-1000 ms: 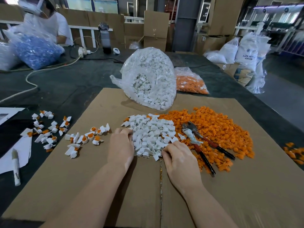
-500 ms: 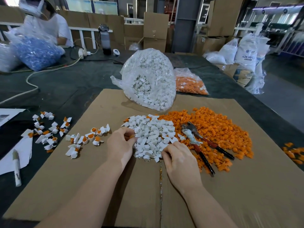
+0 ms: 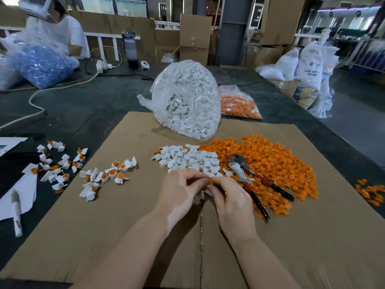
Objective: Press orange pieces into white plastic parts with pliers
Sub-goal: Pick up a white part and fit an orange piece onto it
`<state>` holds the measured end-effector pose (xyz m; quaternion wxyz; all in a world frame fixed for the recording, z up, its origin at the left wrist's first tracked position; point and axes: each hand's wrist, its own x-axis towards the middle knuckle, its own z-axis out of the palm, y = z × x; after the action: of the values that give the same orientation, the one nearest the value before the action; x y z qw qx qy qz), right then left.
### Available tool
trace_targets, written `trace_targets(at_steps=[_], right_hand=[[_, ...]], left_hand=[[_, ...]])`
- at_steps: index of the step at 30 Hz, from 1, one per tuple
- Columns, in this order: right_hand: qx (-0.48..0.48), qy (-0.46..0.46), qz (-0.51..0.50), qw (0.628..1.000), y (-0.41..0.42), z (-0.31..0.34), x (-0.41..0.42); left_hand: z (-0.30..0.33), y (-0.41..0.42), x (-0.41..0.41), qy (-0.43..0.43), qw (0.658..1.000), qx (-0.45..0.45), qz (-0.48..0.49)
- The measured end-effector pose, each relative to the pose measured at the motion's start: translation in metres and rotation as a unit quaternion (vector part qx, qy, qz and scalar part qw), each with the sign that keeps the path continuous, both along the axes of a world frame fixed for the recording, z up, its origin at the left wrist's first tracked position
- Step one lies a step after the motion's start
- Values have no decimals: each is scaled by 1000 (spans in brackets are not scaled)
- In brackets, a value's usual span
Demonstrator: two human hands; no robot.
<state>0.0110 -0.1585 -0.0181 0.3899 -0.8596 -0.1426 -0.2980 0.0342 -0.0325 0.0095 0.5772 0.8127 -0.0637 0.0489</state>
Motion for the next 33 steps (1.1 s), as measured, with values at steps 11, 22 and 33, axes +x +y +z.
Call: trace_targets(at_steps=[11,22,33], right_hand=[[19,2,-28,999,-1,-2,1],[15,-1,-29,999,0,-4,3],[38,44,-42,997,-2,-6,3]], left_hand=[[-5,15,-7,-52,996,42,66],[-20,29,-6,-44,980,193,20],[-31,11,-1,-72,990,113,34]])
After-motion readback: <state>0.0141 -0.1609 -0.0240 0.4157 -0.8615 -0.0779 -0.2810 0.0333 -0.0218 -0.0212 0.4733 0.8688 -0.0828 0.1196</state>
